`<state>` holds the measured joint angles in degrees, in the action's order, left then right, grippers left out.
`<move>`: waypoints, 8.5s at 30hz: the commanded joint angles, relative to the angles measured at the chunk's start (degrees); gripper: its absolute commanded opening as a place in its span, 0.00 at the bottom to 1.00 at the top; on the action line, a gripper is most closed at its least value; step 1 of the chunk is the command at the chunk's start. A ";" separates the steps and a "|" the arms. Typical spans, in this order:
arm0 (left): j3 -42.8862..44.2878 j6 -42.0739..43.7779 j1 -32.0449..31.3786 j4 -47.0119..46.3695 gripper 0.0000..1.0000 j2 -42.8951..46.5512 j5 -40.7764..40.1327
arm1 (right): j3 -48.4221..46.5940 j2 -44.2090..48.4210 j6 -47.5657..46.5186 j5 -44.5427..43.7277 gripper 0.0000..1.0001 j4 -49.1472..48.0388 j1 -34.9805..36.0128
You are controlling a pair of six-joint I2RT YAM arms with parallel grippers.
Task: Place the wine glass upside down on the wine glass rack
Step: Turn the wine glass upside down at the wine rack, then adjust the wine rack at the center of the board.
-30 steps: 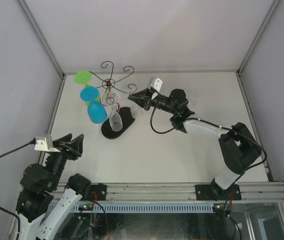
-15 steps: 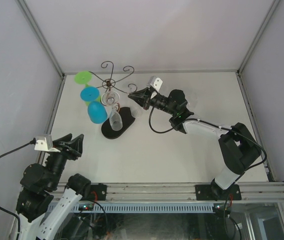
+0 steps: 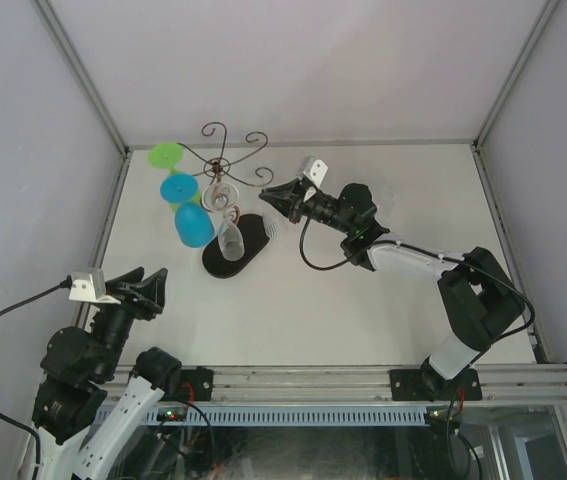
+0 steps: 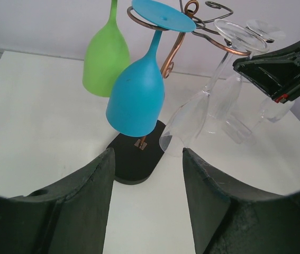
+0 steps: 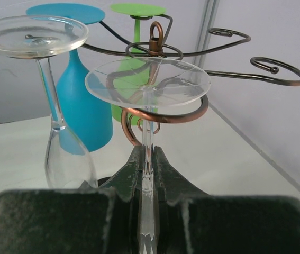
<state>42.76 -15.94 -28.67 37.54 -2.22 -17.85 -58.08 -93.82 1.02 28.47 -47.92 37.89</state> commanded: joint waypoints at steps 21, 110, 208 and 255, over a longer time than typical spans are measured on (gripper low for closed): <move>-0.84 -0.58 0.54 -0.78 0.58 -0.62 -1.04 | -6.57 -0.14 -3.03 -10.64 0.10 8.97 1.43; 1.72 -0.50 0.54 3.03 0.61 -2.66 -1.23 | -41.79 14.65 7.75 -13.58 0.63 78.03 -2.10; 0.48 0.52 0.54 2.89 0.62 -1.39 -2.54 | -79.81 -21.81 -4.86 -48.79 0.00 83.53 17.06; 0.39 0.70 0.54 2.80 0.62 -2.01 -1.93 | -68.35 -12.71 15.59 -74.14 0.00 87.06 14.15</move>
<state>43.86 -15.90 -28.62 41.71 -3.95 -19.92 -124.44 -111.31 15.46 -41.76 38.81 52.14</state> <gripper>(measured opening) 0.616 0.129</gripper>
